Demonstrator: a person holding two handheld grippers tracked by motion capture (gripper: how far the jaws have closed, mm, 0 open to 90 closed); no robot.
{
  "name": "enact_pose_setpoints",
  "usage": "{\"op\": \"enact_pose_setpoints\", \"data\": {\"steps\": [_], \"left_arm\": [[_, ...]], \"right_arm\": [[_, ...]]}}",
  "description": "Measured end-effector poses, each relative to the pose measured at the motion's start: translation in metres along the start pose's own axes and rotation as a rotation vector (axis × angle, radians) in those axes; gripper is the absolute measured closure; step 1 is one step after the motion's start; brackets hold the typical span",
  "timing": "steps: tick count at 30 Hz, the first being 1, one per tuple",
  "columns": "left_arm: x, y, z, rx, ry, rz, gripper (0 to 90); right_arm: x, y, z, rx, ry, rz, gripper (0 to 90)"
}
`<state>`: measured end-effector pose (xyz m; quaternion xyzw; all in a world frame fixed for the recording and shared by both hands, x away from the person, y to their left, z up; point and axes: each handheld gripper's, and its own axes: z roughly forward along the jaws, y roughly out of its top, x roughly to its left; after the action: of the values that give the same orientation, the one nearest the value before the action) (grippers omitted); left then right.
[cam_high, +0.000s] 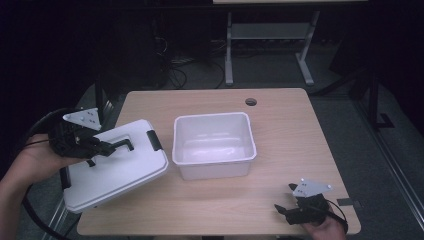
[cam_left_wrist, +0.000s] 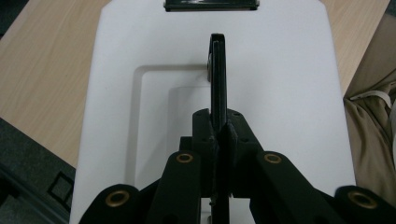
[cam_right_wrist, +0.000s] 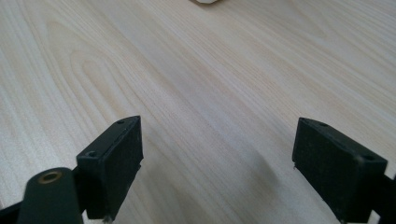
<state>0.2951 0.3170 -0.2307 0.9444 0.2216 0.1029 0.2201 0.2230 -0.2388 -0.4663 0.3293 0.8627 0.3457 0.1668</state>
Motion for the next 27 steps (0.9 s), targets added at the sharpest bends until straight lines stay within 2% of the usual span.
{"op": "enact_pose_setpoints", "data": {"steps": [18,27], "left_arm": [[0.002,0.053,0.013,-0.021,-0.037,0.075,84.0],[0.004,0.074,0.020,-0.042,-0.057,0.103,84.0]], "right_arm": [[-0.002,-0.002,-0.004,-0.012,-0.003,0.019,15.8],[-0.002,-0.002,-0.006,-0.013,-0.011,0.011,15.8]]}}
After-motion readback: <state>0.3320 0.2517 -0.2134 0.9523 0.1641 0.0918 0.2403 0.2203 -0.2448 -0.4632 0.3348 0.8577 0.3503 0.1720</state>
